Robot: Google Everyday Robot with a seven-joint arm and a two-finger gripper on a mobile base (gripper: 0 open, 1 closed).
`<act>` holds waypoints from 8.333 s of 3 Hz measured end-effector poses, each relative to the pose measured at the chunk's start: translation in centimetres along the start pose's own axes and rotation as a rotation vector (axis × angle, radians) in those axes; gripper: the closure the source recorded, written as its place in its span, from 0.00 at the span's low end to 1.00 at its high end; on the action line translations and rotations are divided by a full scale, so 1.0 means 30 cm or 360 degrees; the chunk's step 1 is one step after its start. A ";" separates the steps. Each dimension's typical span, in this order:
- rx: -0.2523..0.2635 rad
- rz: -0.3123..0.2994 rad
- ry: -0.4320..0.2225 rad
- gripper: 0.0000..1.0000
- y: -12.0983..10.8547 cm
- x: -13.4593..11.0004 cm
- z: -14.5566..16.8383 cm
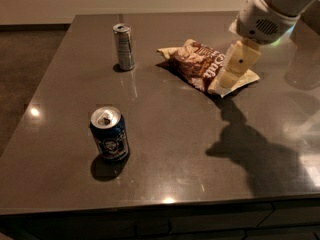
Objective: Move redbull can near pepsi can
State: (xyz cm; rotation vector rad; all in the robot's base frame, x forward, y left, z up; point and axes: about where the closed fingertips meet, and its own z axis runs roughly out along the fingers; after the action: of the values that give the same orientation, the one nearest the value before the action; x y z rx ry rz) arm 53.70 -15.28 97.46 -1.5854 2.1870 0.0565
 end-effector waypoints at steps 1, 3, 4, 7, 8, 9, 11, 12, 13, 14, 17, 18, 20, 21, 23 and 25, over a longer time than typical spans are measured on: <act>0.0001 0.0003 -0.0084 0.00 -0.042 -0.115 0.078; 0.0012 0.0031 -0.0291 0.00 -0.132 -0.338 0.221; 0.0002 0.0025 -0.0377 0.00 -0.166 -0.442 0.283; -0.0005 0.0029 -0.0499 0.00 -0.285 -0.666 0.437; -0.0001 0.0068 -0.0517 0.00 -0.327 -0.710 0.487; -0.0025 0.0138 -0.0546 0.00 -0.366 -0.757 0.561; -0.0062 0.0157 -0.0575 0.12 -0.366 -0.809 0.608; -0.0083 0.0144 -0.0607 0.36 -0.349 -0.838 0.606; -0.0104 0.0125 -0.0646 0.59 -0.324 -0.852 0.592; -0.0162 0.0085 -0.0722 0.91 -0.253 -0.836 0.531; -0.0267 -0.0183 -0.0734 1.00 -0.008 -0.649 0.275; -0.0386 -0.0292 -0.0741 1.00 0.139 -0.595 0.242; -0.0576 -0.0477 -0.0769 1.00 0.329 -0.530 0.228; -0.0634 -0.0549 -0.0792 0.85 0.367 -0.507 0.238; -0.0744 -0.0646 -0.0812 0.38 0.389 -0.463 0.260; -0.0795 -0.0671 -0.0820 0.00 0.399 -0.456 0.271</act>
Offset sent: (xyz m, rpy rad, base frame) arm 0.0947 0.1046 -0.0159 0.1760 -0.0824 0.0165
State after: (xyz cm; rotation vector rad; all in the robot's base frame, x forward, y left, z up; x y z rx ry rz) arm 48.79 3.39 92.53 -1.9839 1.4764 0.8355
